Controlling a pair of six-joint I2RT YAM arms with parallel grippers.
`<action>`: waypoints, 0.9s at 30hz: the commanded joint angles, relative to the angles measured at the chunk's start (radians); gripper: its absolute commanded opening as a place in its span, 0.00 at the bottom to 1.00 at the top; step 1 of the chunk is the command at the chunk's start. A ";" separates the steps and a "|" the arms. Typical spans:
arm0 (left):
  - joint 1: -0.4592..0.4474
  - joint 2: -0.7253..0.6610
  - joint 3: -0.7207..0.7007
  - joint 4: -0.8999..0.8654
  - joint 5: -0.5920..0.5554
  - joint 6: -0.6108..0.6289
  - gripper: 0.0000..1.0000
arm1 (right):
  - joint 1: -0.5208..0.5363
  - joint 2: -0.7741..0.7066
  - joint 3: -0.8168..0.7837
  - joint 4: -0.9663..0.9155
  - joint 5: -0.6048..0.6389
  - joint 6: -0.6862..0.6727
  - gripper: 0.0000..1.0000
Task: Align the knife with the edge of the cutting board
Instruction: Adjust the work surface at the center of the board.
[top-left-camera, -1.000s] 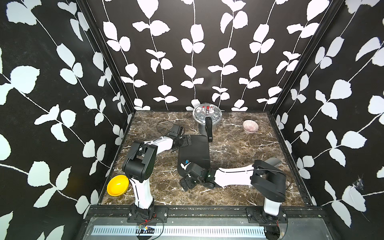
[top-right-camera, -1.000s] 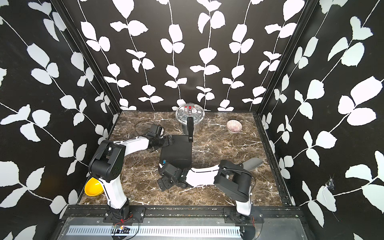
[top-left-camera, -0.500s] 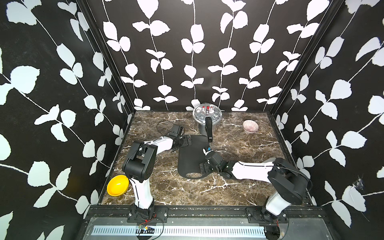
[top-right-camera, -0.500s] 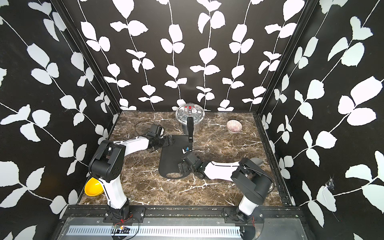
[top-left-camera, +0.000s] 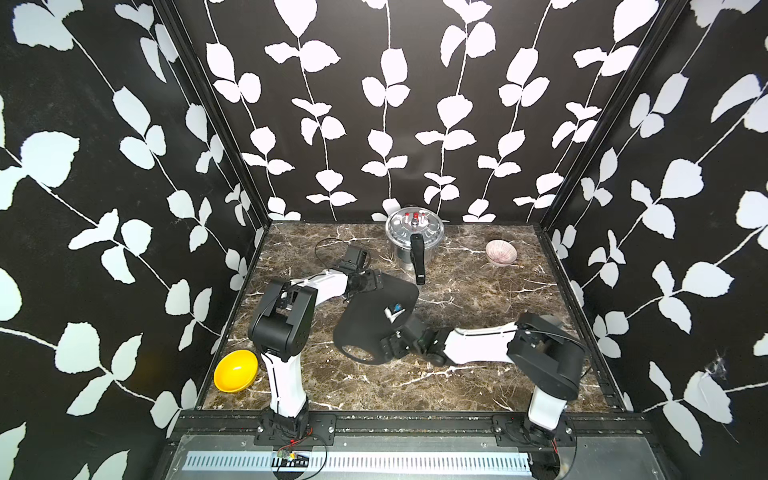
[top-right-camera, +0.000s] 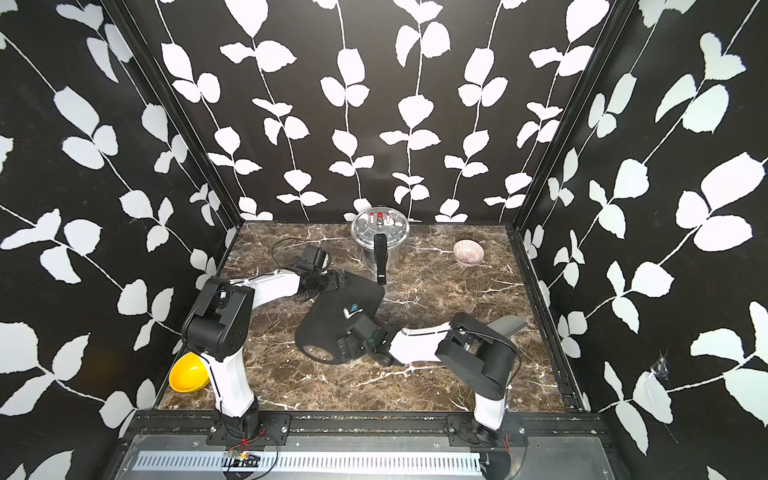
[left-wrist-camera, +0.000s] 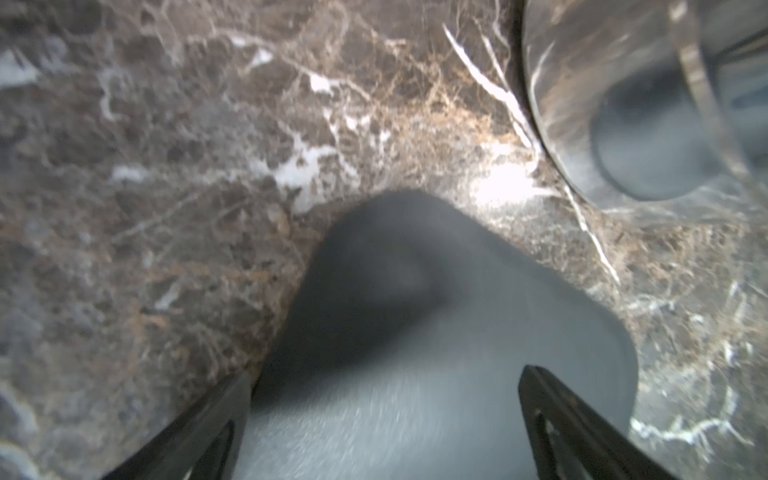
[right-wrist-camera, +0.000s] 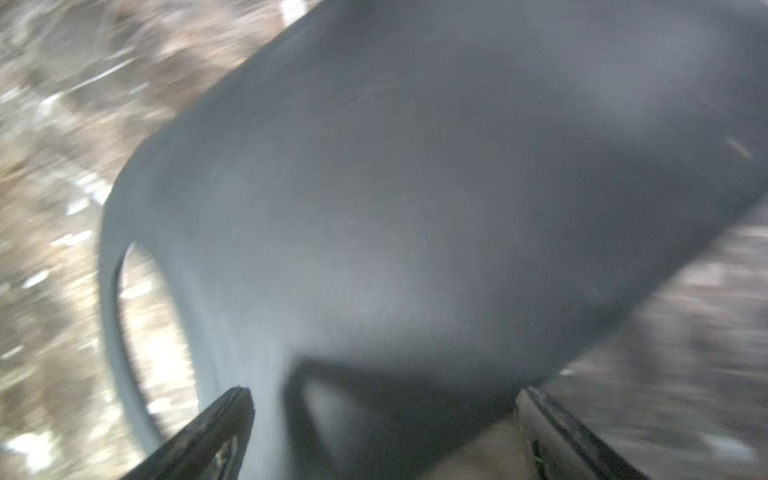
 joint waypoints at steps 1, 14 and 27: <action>-0.082 0.043 0.012 -0.096 0.107 -0.006 0.98 | 0.067 0.057 0.071 0.040 -0.084 0.030 0.99; -0.087 -0.131 0.034 -0.217 -0.028 0.000 0.98 | 0.081 -0.036 0.094 -0.089 -0.018 -0.007 1.00; 0.099 -0.618 -0.292 -0.496 -0.196 -0.086 0.98 | -0.125 -0.198 0.009 -0.147 -0.007 -0.026 1.00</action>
